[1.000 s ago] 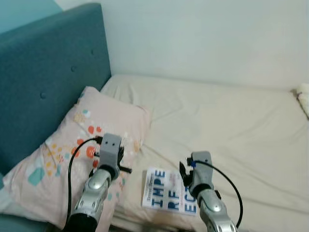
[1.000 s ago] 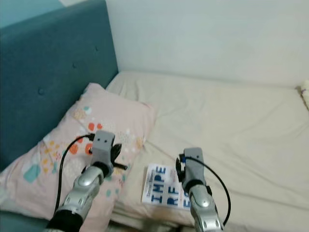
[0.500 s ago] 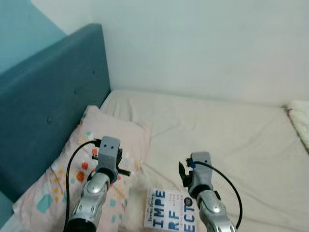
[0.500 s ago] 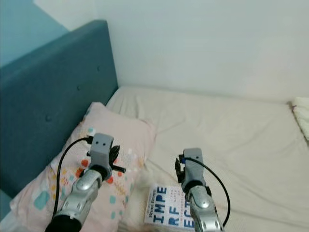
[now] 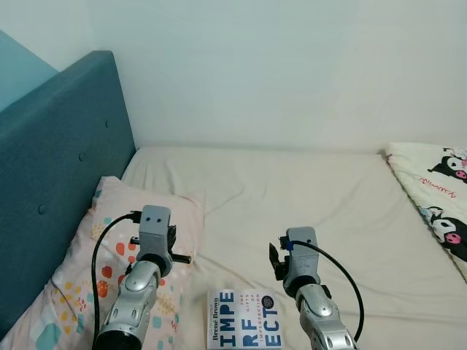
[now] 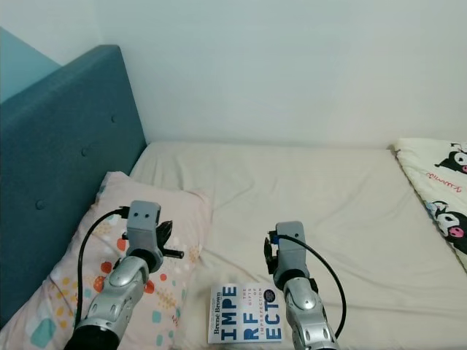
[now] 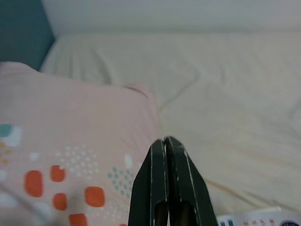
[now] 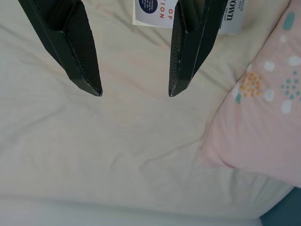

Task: Clean up the room

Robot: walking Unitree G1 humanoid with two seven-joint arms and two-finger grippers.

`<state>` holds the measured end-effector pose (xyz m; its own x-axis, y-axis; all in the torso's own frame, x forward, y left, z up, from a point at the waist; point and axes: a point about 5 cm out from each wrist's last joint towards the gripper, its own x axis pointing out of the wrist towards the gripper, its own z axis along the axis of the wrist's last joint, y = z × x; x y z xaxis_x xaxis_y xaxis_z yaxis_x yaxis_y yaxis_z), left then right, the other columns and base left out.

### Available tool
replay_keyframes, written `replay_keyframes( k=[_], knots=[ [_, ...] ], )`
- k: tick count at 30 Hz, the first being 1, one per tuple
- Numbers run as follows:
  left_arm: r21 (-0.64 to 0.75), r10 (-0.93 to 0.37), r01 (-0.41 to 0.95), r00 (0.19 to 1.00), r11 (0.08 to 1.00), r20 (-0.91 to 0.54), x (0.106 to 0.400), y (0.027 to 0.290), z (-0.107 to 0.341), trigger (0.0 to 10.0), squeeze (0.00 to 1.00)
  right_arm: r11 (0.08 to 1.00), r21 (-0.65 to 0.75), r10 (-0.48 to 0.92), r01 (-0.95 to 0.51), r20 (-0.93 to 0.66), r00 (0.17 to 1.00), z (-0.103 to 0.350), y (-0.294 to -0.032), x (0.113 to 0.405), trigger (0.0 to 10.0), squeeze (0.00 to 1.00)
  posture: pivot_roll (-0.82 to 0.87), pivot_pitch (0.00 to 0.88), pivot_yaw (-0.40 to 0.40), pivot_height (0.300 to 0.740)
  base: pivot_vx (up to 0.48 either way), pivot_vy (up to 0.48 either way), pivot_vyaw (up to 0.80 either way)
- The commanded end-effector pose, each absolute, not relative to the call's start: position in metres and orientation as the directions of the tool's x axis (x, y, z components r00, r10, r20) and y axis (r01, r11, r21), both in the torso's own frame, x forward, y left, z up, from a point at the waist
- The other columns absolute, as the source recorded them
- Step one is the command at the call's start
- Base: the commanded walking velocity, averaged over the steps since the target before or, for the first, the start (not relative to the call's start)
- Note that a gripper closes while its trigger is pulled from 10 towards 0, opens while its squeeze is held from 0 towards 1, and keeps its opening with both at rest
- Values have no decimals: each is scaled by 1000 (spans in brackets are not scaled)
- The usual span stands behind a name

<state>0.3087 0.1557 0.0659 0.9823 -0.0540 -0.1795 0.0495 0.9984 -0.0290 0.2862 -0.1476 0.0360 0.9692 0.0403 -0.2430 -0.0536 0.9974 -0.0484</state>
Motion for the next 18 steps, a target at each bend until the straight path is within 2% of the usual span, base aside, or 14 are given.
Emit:
replay_keyframes(
  k=[1, 10, 12, 14, 18],
  knots=[
    [-83, -54, 37, 976, 996, -211, 312, 155, 67, 10000, 0, 999, -34, 24, -33, -243, 970, 40, -150, 293, 10000, 0, 14, 0, -41, 740, 0, 0, 0],
    [-61, -83, 70, 969, 996, -232, 312, 152, 63, 10000, 0, 1000, -27, -14, 8, -228, 974, 44, -153, 297, 10000, 0, -6, 0, -38, 740, 0, 0, 0],
    [-80, -47, 31, 977, 996, -208, 309, 150, 62, 10000, 0, 999, -15, -33, 31, -235, 971, 42, -154, 294, 10000, 0, -18, 0, -37, 740, 0, 0, 0],
    [-35, -6, -2, 977, 999, -213, 308, 149, 59, 10000, 0, 998, 10, -52, 56, -246, 968, 39, -155, 291, 10000, 0, -16, 0, -33, 740, 0, 0, 0],
    [-44, -69, 59, 958, 997, -279, 305, 145, 53, 10000, 0, 998, 20, -46, 52, -257, 965, 34, -153, 286, 10000, 0, -10, 0, -30, 740, 0, 0, 0]
  ],
)
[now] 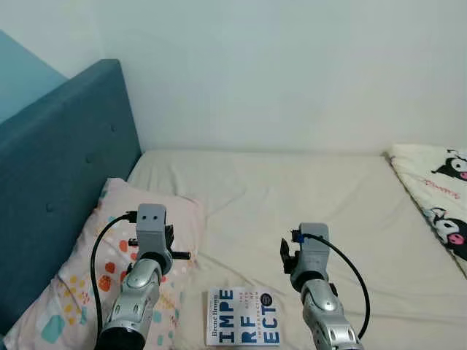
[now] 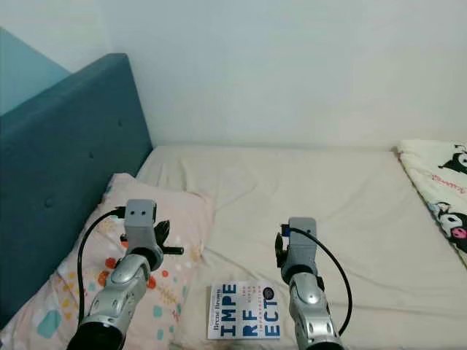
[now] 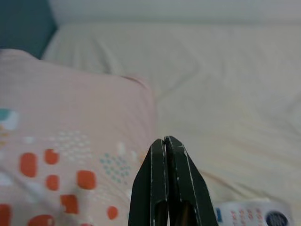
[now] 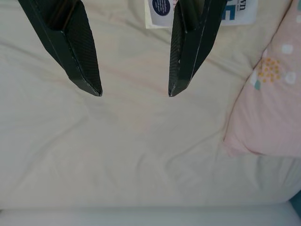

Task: Clean up the room

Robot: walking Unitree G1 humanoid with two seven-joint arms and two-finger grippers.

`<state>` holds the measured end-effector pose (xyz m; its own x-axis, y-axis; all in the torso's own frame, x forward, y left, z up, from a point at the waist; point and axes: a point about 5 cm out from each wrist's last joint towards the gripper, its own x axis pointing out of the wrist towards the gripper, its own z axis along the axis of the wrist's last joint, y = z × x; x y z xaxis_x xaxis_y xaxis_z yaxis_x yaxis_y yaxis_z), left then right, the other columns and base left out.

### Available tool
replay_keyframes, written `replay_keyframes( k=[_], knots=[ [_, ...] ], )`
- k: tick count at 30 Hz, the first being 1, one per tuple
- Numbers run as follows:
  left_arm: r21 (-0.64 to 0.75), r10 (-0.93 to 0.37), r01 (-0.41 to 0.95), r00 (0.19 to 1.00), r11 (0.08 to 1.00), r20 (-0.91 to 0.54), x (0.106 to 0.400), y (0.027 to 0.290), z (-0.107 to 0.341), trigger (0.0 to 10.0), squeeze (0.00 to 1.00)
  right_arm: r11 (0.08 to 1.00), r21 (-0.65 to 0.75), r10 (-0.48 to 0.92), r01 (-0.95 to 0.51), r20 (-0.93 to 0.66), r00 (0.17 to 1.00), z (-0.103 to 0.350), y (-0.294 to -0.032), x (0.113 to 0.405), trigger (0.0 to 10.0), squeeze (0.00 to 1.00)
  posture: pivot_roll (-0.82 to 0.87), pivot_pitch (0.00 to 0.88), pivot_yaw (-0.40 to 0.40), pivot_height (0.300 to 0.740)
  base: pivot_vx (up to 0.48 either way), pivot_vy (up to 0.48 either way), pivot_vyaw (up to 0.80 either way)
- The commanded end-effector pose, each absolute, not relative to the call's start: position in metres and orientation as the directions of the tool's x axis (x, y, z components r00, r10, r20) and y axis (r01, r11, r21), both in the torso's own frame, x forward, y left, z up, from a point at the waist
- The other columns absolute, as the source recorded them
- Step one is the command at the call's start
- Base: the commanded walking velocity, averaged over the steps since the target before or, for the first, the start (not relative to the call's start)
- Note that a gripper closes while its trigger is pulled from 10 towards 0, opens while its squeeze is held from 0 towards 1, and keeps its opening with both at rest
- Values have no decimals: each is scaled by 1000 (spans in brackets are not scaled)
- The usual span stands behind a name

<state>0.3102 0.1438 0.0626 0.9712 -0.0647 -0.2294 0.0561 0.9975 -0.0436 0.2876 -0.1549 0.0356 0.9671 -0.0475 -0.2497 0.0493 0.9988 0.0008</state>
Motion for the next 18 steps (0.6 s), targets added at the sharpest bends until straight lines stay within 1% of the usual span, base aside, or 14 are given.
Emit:
replay_keyframes(
  k=[1, 4, 5, 7, 9, 10, 13, 17, 18],
  knots=[
    [-44, -69, 59, 958, 997, -279, 305, 145, 53, 10000, 0, 998, 20, -46, 52, -257, 965, 34, -153, 286, 10000, 0, -10, 0, -30, 740, 0, 0, 0],
    [-59, -77, 63, 954, 996, -290, 303, 142, 48, 10000, 0, 995, 82, -35, 60, -284, 958, 30, -149, 284, 10000, 0, 18, 0, -39, 740, 0, 0, 0],
    [-59, -77, 63, 954, 996, -290, 303, 142, 48, 10000, 0, 995, 82, -35, 60, -284, 958, 30, -149, 284, 10000, 0, 18, 0, -39, 740, 0, 0, 0],
    [29, -38, 50, 945, 998, -324, 299, 150, 37, 10000, 0, 995, 72, -39, 64, -314, 949, 24, -148, 282, 10000, 0, 14, 0, -37, 740, 0, 0, 0],
    [69, -44, 71, 939, 995, -340, 295, 153, 32, 10000, 0, 996, 42, -64, 83, -333, 941, 18, -152, 278, 10000, 0, 12, 0, -31, 740, 0, 0, 0],
    [45, -57, 78, 934, 996, -352, 294, 153, 30, 10000, 0, 995, 41, -76, 95, -336, 939, 17, -154, 277, 10000, 0, 14, 0, -29, 740, 0, 0, 0],
    [44, -79, 103, 924, 994, -373, 292, 151, 27, 10000, 0, 994, 36, -85, 103, -335, 938, 15, -156, 275, 10000, 0, 15, 0, -27, 740, 0, 0, 0],
    [63, -62, 94, 919, 994, -390, 290, 150, 24, 10000, 0, 996, 30, -74, 89, -326, 943, 16, -156, 275, 10000, 0, 19, 0, -17, 740, 0, 0, 0],
    [71, -59, 92, 926, 993, -372, 290, 149, 25, 10000, 0, 997, 13, -66, 74, -315, 947, 17, -156, 275, 10000, 0, 14, 0, -14, 740, 0, 0, 0]
  ],
)
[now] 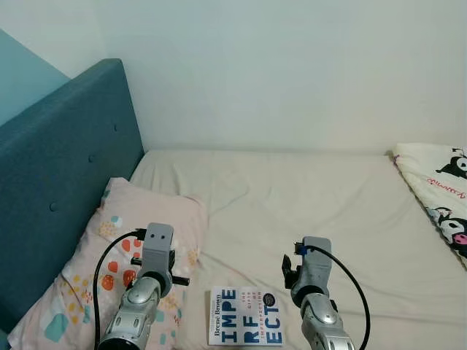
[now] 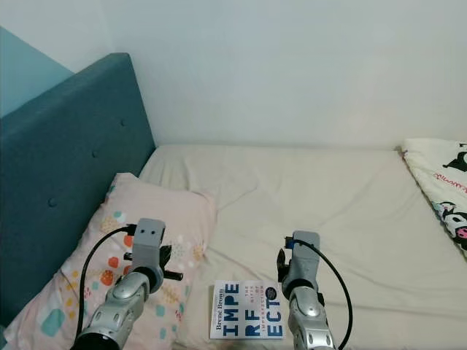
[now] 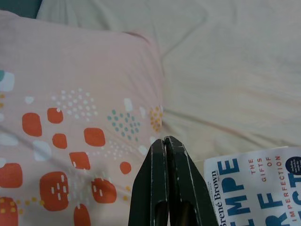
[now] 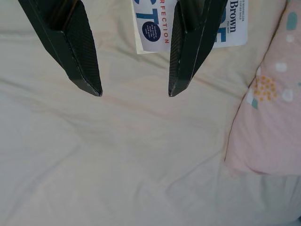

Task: Clean up the room

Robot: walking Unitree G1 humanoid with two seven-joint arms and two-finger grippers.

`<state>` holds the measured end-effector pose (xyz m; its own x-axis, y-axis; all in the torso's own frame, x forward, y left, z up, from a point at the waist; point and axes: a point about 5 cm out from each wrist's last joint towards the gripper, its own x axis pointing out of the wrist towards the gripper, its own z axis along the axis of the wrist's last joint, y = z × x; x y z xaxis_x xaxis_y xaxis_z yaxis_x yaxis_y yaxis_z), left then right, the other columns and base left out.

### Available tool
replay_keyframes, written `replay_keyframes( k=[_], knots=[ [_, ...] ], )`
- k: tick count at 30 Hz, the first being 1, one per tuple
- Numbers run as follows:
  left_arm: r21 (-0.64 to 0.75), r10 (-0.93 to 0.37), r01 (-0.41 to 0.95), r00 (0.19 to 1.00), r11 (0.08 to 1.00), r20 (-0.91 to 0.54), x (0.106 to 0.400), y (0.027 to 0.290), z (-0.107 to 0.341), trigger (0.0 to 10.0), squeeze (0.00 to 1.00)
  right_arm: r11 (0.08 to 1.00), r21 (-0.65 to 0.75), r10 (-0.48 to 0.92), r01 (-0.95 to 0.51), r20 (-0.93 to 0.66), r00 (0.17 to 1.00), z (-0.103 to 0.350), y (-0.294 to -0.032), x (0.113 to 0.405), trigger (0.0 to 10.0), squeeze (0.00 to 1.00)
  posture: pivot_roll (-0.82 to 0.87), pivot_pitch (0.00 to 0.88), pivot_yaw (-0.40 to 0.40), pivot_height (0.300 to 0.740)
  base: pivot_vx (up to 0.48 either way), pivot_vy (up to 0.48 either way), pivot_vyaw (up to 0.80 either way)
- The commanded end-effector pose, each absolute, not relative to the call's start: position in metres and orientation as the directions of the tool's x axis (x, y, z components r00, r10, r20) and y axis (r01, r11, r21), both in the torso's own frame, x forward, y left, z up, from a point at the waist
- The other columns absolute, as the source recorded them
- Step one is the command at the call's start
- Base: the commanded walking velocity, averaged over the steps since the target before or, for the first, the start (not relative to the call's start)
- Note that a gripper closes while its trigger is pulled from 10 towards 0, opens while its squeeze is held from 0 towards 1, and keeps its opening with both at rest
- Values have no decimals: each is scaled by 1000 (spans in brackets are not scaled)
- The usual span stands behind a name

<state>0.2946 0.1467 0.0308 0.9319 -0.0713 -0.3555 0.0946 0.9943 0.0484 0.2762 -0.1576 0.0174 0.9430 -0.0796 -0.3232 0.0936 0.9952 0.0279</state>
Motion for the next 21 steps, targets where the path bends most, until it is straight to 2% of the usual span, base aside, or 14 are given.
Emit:
replay_keyframes(
  k=[1, 3, 10, 13, 19, 21],
  knots=[
    [71, -59, 92, 926, 993, -372, 290, 149, 25, 10000, 0, 997, 13, -66, 74, -315, 947, 17, -156, 275, 10000, 0, 14, 0, -14, 740, 0, 0, 0],
    [40, -75, 93, 941, 995, -330, 290, 146, 29, 10000, 0, 998, -5, -62, 63, -285, 956, 21, -155, 275, 10000, 0, 5, 0, -16, 740, 0, 0, 0],
    [-2, -82, 85, 946, 996, -315, 293, 142, 33, 10000, 0, 997, -49, -67, 56, -258, 964, 25, -156, 278, 10000, 0, -3, 0, -17, 740, 0, 0, 0],
    [23, -85, 97, 942, 995, -323, 295, 141, 34, 10000, 0, 996, -70, -64, 48, -251, 966, 27, -157, 279, 10000, 0, -6, 0, -14, 740, 0, 0, 0],
    [33, -125, 142, 944, 989, -304, 297, 133, 38, 10000, 0, 993, -77, -104, 88, -236, 966, 30, -160, 281, 10000, 0, -20, 0, -3, 740, 0, -480, 776],
    [-1, -120, 126, 945, 992, -304, 297, 133, 39, 10000, 0, 993, -37, -117, 111, -236, 965, 30, -161, 280, 10000, 0, -22, 0, -4, 740, 0, 0, 0]
  ],
)
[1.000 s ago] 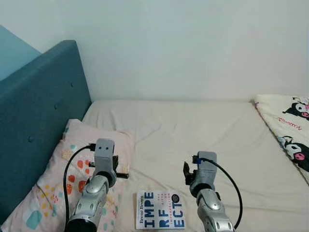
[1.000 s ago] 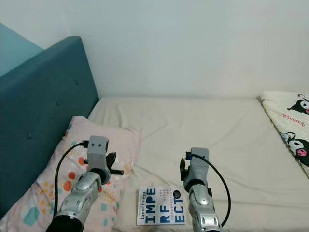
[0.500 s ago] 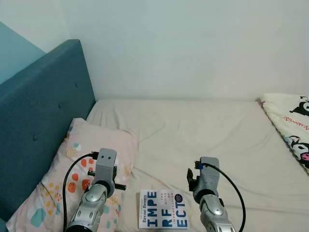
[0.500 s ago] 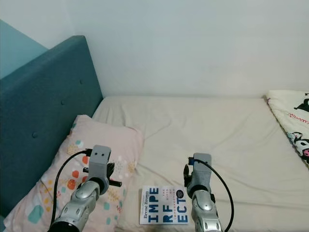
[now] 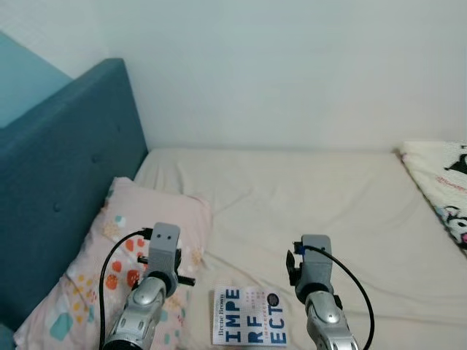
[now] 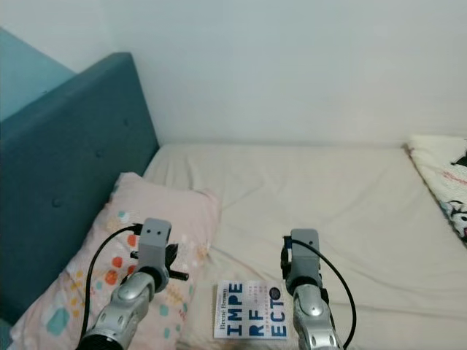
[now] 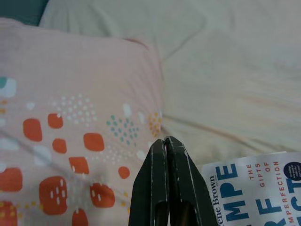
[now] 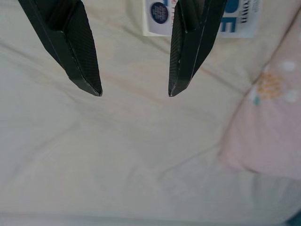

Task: Clean up the room

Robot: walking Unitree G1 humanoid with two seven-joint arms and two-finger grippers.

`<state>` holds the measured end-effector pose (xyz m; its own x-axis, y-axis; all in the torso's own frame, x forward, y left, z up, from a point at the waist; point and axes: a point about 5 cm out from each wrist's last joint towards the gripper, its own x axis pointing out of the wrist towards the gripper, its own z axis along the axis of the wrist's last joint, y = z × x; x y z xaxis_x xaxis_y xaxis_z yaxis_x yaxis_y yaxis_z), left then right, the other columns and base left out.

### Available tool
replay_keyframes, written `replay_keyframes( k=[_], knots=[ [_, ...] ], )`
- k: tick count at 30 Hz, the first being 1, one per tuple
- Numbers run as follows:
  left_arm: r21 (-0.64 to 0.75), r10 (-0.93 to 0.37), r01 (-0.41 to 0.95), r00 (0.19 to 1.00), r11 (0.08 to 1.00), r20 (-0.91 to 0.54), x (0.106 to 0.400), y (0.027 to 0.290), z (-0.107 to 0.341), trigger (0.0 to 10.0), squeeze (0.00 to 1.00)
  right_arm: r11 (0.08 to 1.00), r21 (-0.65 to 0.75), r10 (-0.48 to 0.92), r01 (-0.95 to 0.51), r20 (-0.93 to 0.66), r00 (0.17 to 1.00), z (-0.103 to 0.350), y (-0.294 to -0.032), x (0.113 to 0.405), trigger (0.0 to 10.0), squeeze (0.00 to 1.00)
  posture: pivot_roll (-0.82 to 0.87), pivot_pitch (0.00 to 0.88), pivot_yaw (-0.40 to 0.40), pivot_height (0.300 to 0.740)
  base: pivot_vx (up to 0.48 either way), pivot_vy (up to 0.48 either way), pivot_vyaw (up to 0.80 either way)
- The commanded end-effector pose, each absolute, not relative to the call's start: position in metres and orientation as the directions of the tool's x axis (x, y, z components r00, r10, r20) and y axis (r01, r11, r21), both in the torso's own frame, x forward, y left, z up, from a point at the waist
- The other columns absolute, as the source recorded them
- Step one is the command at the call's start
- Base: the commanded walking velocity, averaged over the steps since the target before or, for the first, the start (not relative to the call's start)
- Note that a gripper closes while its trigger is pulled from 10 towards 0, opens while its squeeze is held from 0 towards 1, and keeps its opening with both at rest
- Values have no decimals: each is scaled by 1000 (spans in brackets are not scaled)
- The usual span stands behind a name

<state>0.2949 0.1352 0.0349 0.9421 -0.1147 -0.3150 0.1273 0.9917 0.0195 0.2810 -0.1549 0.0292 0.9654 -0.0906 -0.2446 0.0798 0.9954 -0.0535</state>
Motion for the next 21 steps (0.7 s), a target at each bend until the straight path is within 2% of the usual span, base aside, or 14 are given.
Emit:
replay_keyframes(
  k=[1, 8, 14, 21],
  knots=[
    [-5, -122, 126, 948, 992, -294, 298, 133, 41, 10000, 0, 993, -22, -117, 115, -236, 965, 30, -161, 279, 10000, 0, -27, 0, -12, 740, 0, 0, 0],
    [-5, -151, 156, 947, 988, -284, 302, 131, 46, 10000, 0, 998, -7, -67, 67, -239, 969, 29, -157, 278, 10000, 0, 9, 0, -52, 740, 0, 0, 0],
    [-37, -150, 146, 934, 989, -326, 300, 133, 42, 10000, 0, 999, 6, -36, 39, -246, 969, 30, -150, 281, 10000, 0, 9, 0, -42, 740, 0, 0, 0],
    [-9, -139, 143, 938, 990, -316, 302, 136, 44, 10000, 0, 999, 7, -48, 51, -256, 966, 30, -150, 282, 10000, 0, -14, 0, -12, 740, 0, 0, -730]
  ],
)
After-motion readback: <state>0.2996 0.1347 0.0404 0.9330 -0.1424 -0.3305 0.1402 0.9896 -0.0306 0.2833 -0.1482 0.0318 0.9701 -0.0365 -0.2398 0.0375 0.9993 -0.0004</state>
